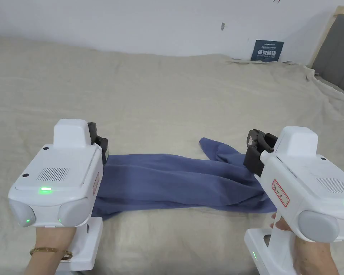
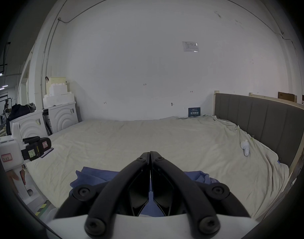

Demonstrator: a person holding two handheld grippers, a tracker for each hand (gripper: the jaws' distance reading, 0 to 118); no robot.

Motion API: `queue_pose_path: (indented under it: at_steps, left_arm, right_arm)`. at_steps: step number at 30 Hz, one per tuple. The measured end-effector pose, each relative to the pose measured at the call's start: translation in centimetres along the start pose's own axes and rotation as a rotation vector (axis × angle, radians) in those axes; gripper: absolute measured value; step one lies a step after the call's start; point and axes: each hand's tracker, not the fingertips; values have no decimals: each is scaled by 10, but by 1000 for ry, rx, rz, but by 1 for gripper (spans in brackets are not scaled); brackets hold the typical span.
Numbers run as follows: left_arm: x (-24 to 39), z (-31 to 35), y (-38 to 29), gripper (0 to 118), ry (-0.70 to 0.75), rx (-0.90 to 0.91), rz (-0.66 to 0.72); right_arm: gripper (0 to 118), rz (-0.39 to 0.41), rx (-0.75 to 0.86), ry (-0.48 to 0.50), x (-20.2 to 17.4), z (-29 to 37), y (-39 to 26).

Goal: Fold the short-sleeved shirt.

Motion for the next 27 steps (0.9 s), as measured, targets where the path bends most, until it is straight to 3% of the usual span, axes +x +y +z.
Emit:
queue_pose_path:
  at_steps: [8, 13, 15, 17, 19, 22, 27]
  left_arm:
    - [-1, -1, -2, 0, -2, -10, 15]
    - [3, -1, 1, 0, -12, -8, 21]
    - [5, -1, 2, 0, -13, -8, 10]
    - [8, 0, 3, 0, -18, -8, 2]
    - [9, 0, 4, 0, -25, -11, 2]
    - [11, -1, 4, 0, -28, -17, 3]
    - [11, -8, 3, 0, -36, -30, 8]
  right_arm:
    - [0, 3, -23, -27, 7, -4, 4]
    - [3, 45, -157, -55, 22, -37, 21]
    - [19, 58, -211, -57, 30, -53, 30]
    - [61, 52, -284, -44, 38, -73, 39]
    - [86, 68, -350, -44, 45, -96, 46]
    - [92, 104, -461, -62, 57, -134, 54]
    - [92, 108, -692, -97, 82, -201, 49]
